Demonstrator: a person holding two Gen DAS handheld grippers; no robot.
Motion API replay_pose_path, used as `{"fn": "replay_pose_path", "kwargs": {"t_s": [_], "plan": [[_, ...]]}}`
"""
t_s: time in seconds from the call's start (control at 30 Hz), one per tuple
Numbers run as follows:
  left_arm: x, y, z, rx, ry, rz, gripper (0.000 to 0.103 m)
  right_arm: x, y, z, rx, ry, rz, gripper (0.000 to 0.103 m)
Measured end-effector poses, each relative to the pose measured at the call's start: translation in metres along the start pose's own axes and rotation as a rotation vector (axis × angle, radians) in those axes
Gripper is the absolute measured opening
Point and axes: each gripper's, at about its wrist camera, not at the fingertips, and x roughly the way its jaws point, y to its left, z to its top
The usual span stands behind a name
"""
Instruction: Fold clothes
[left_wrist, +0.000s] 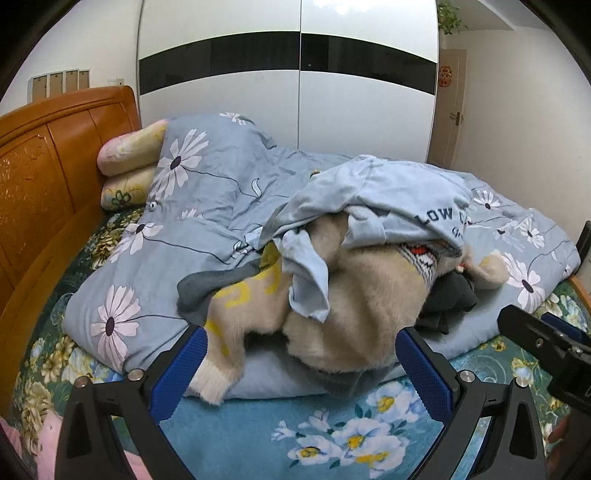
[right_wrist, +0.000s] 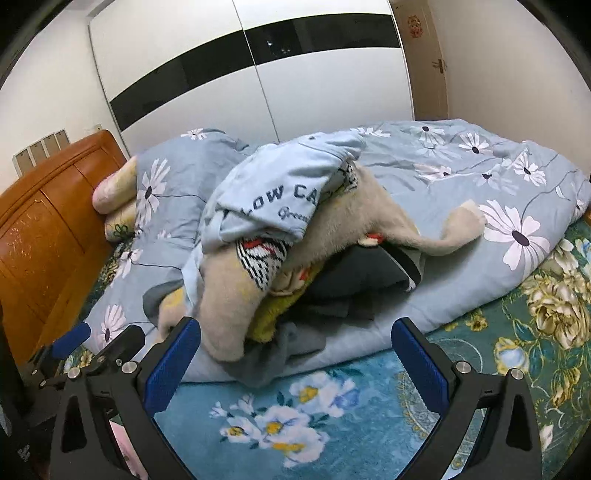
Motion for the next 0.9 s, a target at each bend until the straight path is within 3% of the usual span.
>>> {"fn": "replay_pose_path", "kwargs": {"t_s": [0.43, 0.9], "plan": [[-0.017, 0.009, 0.006, -0.046, -0.033, -0.014, 0.103, -0.016, 0.017, 0.003, -0.031, -0.073, -0.003, 0.103], [-0.016, 0.011, 0.009, -0.063, -0.008, -0.015, 0.103, -0.017, 0.030, 0.005, -0.114, -0.082, -0.023, 0.103]]}}
